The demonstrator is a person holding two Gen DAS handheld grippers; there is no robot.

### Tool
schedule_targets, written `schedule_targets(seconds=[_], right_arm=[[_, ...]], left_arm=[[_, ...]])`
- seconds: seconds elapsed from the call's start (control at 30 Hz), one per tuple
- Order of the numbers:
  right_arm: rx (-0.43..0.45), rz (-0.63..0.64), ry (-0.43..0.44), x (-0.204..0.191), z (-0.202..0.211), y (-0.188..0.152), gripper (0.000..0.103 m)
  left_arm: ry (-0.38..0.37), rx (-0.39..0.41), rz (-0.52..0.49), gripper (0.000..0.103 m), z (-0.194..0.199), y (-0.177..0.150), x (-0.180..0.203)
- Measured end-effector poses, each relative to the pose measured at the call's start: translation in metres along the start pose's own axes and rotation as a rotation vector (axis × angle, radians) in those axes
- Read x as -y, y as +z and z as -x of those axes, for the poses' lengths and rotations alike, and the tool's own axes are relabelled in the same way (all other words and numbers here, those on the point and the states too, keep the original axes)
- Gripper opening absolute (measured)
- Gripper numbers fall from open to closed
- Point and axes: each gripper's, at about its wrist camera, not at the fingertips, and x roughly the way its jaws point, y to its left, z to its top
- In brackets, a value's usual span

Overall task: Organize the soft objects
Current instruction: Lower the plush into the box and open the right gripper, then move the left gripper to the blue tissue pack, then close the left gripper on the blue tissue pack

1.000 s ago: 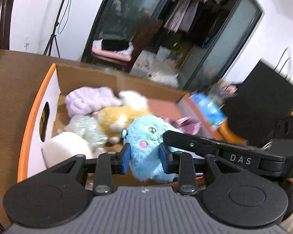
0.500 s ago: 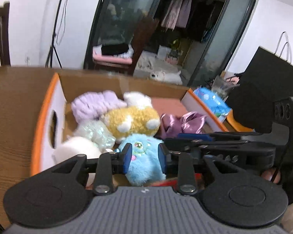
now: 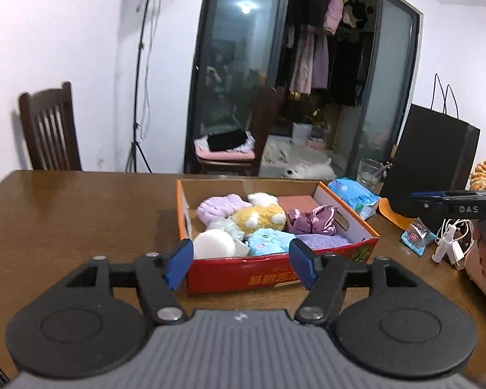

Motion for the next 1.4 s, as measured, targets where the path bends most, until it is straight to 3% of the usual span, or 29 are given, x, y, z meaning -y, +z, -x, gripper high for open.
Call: schedule_targets(seconds=[0.1,0.27,0.4,0.6,0.8,1.1,1.17,1.23,1.3,1.4], right_arm=[[0.029,0.004,0.0,-0.008,0.026,-0.011,0.057],[0.081,0.046,0.009,-0.031,0.063,-0.048,0.065],[0.094,0.072,0.021,-0.052,0.09,-0.094,0.071],[0.055,0.02,0.08,-0.077,0.112,-0.158,0.074],[0.0,0.02,0.099,-0.093,0.105,-0.18,0.075],[-0.042,0.011,0.065,-0.089,0.075,-0.181,0.075],[-0.053,0.002,0.059,-0.086,0.069,-0.181,0.075],[-0.06,-0.009,0.051,-0.082,0.064,-0.181,0.075],[-0.065,-0.018,0.042,-0.077,0.059,-0.181,0.075],[-0.07,-0.031,0.032,-0.07,0.052,-0.18,0.075]], left_arm=[[0.04,0.042,-0.004,0.081,0.023,-0.013,0.007],[0.101,0.087,0.003,0.085,0.058,-0.057,0.02],[0.105,0.073,0.047,0.093,0.082,-0.101,0.03],[0.114,0.015,0.137,0.096,0.097,-0.146,0.035],[0.127,-0.027,0.143,0.097,0.074,-0.154,0.031],[0.194,-0.068,0.058,0.096,-0.023,-0.14,0.044],[0.186,-0.084,0.075,0.093,-0.037,-0.136,0.042],[0.187,-0.099,0.079,0.081,-0.049,-0.134,0.04],[0.2,-0.122,0.078,0.06,-0.058,-0.133,0.039],[0.16,-0.126,0.079,0.056,-0.059,-0.133,0.041]])
